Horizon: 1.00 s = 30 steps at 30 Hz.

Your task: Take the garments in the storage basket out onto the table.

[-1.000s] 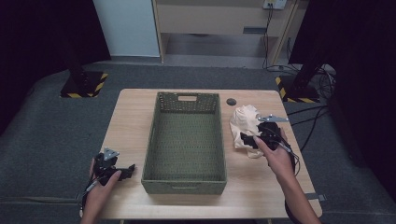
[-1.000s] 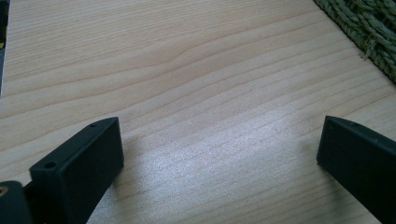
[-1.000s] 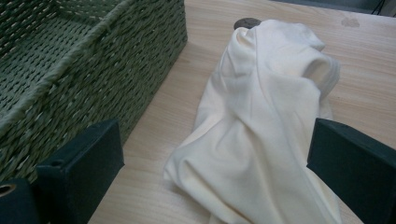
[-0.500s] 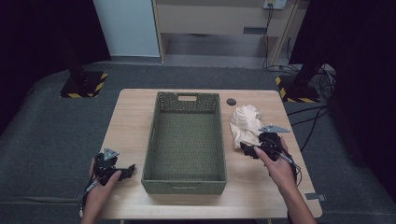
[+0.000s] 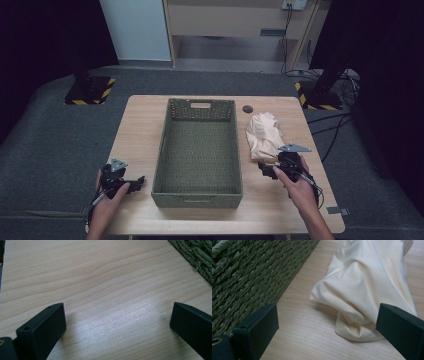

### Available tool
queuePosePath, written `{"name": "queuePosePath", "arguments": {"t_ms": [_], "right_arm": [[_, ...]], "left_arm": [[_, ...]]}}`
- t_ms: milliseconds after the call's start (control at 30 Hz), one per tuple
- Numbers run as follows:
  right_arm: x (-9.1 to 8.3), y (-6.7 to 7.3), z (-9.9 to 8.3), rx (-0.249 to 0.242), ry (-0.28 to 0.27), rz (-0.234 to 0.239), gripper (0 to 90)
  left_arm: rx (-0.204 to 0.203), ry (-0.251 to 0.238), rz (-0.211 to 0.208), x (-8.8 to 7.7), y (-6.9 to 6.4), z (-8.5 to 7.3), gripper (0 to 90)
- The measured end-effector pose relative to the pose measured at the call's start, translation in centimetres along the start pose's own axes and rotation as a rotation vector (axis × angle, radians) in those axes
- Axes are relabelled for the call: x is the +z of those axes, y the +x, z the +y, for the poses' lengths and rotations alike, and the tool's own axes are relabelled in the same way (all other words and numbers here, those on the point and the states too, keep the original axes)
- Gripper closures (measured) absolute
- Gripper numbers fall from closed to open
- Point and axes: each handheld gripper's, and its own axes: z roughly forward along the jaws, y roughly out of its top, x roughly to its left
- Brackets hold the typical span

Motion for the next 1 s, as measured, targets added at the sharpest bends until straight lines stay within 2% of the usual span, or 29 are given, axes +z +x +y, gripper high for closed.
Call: {"name": "queuePosePath", "arguments": {"t_ms": [300, 1000], "right_arm": [[-0.3, 0.3, -1.2, -0.005, 0.0, 0.009, 4.6], [0.7, 2.1, -4.0, -0.046, 0.051, 0.056, 4.8]], "left_arm": [[0.0, 0.0, 0.0, 0.0, 0.0, 0.0, 0.0], [0.0, 0.0, 0.001, 0.0, 0.0, 0.0, 0.0]]}}
